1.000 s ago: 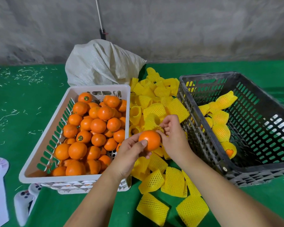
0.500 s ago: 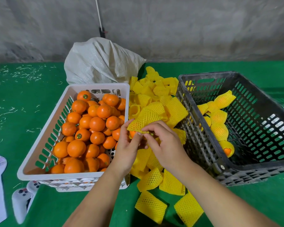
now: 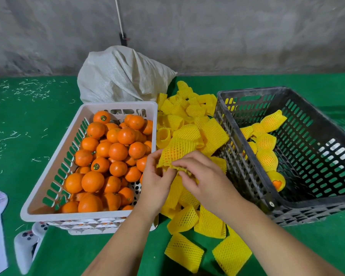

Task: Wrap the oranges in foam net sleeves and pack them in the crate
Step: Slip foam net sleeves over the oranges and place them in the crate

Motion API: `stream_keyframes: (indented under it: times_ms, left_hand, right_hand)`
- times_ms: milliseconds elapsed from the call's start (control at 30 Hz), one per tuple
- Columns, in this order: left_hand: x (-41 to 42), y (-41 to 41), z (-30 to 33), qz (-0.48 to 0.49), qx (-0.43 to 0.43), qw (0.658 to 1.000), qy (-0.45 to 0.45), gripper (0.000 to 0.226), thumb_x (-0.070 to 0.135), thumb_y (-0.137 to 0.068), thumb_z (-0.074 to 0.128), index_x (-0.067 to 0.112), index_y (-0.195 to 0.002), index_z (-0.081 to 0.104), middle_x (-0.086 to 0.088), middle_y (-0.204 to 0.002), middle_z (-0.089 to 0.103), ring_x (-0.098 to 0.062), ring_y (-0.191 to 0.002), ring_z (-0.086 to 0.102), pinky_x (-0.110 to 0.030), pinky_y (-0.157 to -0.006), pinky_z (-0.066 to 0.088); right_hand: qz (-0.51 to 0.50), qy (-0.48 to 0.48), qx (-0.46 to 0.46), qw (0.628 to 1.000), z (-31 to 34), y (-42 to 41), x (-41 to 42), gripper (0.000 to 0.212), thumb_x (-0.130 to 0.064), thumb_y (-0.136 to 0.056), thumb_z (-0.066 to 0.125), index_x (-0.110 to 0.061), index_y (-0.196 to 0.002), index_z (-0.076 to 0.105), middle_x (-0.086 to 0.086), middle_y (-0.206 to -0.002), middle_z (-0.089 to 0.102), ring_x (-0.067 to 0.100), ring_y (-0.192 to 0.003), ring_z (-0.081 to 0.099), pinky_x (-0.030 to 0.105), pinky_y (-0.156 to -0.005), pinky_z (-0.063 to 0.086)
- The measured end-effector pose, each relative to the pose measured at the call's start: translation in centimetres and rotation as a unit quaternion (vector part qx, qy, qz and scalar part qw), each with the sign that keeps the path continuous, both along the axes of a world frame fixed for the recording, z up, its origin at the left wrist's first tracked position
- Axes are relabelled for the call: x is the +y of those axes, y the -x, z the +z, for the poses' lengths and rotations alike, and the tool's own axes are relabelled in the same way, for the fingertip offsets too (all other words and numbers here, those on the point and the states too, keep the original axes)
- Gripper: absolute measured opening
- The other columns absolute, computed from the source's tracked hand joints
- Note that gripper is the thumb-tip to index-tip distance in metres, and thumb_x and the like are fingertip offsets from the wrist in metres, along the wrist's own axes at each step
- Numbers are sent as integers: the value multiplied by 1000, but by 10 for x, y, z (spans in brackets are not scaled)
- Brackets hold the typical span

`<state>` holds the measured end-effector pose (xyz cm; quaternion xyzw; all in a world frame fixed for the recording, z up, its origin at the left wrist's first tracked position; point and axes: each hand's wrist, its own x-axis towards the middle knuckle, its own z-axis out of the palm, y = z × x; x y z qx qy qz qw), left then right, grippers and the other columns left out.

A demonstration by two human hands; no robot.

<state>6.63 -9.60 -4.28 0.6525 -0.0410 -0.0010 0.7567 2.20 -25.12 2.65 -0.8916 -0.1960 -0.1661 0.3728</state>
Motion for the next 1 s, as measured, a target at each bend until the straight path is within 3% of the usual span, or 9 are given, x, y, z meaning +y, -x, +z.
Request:
stream_keyframes:
  times_ms: [133,267,400,500,600,700,767,833,1000]
  left_hand:
    - [1,1,3,-14,5,1000,4,41,35,-89,67,21,-126,57,-2,-107,69,-9,-84,65,-27,-70,51]
    - [5,3,4,-104,-19,994,23,66,34,-91,78,25,-148,46,-5,-137,64,-19,-120,67,-32,-93,58]
    - [4,2,7,-74,-24,997,29,58,47,-91,79,31,-142,55,3,-118,70,-11,-99,68,-24,-76,56]
    - [5,1,3,-36,-32,998,42,45,27,-97,71,30,-139,55,0,-110,72,-15,-92,68,-27,-72,56]
    - [6,0,0,-25,-34,999,27,55,17,-89,71,31,-139,52,-2,-108,72,-19,-89,68,-30,-72,58]
    - [7,0,-2,-37,-49,998,-8,70,22,-83,81,33,-142,46,-3,-122,69,-22,-104,70,-34,-81,59]
    - [5,0,-6,-66,-61,995,-51,77,17,-83,85,33,-144,43,6,-133,65,-18,-118,68,-32,-90,58]
    - [3,0,-8,-82,-76,987,-112,80,17,-86,86,33,-149,41,24,-136,60,-4,-123,63,-19,-91,55]
    - [2,1,-1,-73,-64,991,-95,67,29,-92,80,25,-150,48,24,-138,62,-1,-127,61,-18,-96,54]
  right_hand:
    - [-76,-66,32,994,-17,7,4,49,-10,-95,68,-18,-141,54,-3,-132,45,9,-116,52,27,-93,50]
    - [-90,-81,11,993,-18,0,2,51,2,-94,59,-17,-141,58,-1,-129,45,11,-119,51,32,-88,53]
    - [-104,-76,-60,990,-15,-4,1,37,0,-95,56,-10,-128,68,3,-115,55,10,-104,57,28,-82,53]
    - [-62,-61,-72,994,-19,3,8,31,-3,-96,60,-9,-123,70,3,-112,59,12,-101,60,28,-83,53]
    - [-62,-170,40,983,-20,10,9,45,-27,-93,65,-21,-137,58,-7,-126,53,9,-112,57,24,-92,50]
    - [-108,-349,222,904,-11,3,11,75,-55,-85,67,-37,-149,34,-12,-139,49,4,-120,55,20,-92,51]
    - [-88,-351,309,880,-10,-4,16,89,-48,-85,76,-39,-156,22,-9,-145,50,8,-126,56,31,-102,52]
    - [-84,-318,331,884,-11,-5,21,97,-35,-85,82,-36,-158,19,-7,-148,50,13,-130,55,42,-108,49]
    - [-96,-363,272,886,-17,-7,15,92,-21,-82,85,-42,-153,30,-18,-141,50,-3,-125,55,24,-100,53]
